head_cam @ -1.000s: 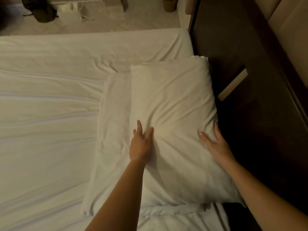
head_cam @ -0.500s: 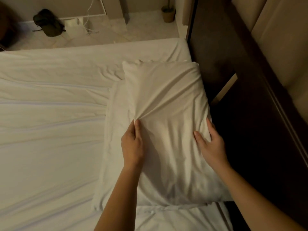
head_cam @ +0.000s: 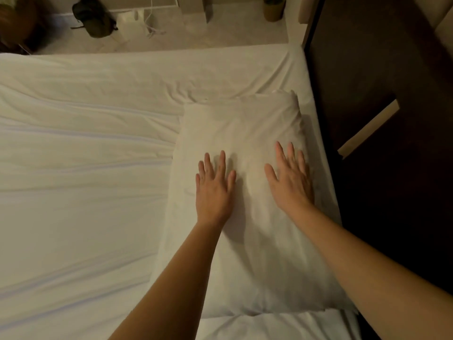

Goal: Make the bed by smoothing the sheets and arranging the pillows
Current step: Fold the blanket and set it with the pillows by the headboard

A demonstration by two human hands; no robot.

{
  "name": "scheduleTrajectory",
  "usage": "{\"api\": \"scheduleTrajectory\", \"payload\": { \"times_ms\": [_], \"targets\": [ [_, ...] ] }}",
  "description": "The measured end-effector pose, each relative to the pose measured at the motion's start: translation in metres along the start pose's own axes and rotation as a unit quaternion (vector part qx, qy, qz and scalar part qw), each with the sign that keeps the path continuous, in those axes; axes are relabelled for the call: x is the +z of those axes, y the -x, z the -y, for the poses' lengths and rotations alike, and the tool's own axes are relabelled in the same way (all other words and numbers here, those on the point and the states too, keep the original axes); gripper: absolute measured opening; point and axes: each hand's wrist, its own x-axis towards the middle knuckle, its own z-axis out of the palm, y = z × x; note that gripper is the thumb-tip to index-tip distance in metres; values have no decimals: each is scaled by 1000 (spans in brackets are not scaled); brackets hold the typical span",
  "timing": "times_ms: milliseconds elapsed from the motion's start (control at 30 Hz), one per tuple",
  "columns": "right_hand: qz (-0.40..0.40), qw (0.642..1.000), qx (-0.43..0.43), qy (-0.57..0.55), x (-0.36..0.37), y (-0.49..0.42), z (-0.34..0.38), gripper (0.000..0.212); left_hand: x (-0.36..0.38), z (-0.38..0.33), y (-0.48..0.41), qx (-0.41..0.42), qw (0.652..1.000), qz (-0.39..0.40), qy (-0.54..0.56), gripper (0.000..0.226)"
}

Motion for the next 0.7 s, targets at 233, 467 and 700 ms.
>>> {"api": "scheduleTrajectory", "payload": {
  "times_ms": [233,467,700],
  "targets": [
    [52,995,-68,50,52,-63,-29,63,30,53,-61,-11,999,44,-25,58],
    [35,991,126,-5,58,-40,-106,65,24,138,-19,-194,980,46,-4,73],
    [-53,998,33,-8,31,29,-41,65,11,36,13,-34,998,-36,40,63]
  ]
}}
